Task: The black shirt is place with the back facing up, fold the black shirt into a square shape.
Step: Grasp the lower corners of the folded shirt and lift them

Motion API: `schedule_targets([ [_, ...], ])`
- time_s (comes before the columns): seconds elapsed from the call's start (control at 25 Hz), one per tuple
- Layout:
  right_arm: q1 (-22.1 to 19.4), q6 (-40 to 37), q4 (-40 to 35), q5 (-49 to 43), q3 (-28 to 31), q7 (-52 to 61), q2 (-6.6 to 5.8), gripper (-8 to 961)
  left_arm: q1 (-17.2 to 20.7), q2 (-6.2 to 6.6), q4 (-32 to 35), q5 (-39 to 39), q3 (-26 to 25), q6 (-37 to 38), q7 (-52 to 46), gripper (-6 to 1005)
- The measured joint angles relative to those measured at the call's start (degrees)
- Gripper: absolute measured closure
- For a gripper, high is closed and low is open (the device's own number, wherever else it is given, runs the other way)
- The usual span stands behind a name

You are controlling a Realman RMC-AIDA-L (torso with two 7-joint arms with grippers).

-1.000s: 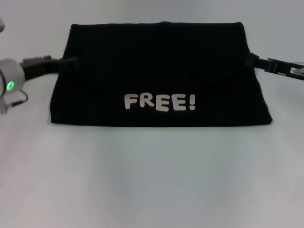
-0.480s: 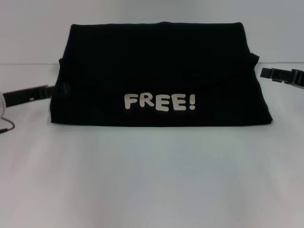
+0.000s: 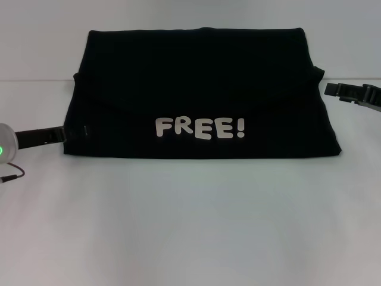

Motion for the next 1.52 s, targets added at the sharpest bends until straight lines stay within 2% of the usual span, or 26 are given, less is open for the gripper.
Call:
schedule_targets([
  [0.16, -0.1, 0.4, 0.2, 0.0, 0.0, 0.0, 0.14, 329, 0.2, -0.32, 0.0, 0.1, 2.5, -0.2, 0.4, 93],
  [0.84, -0.7, 0.4, 0.5, -0.1, 0.0, 0.0, 0.29, 329, 0.9, -0.98, 0.8, 1.5, 4.9, 0.5, 3.0, 116],
  [0.96, -0.7, 0.4, 0.5, -0.1, 0.0, 0.0, 0.29, 328, 1.1, -0.98, 0.8, 1.7, 4.9, 0.2, 3.3, 318],
  [1.4, -0.9, 0.4, 0.1, -0.2, 0.0, 0.0, 0.28, 328, 0.7, -0.76, 0.8, 2.9, 5.0, 0.1, 3.7, 553],
  [1.52, -1.0, 0.4, 0.1, -0.3, 0.0, 0.0, 0.26, 328, 0.6, -0.61, 0.8, 3.0, 5.0, 0.1, 3.8, 680],
])
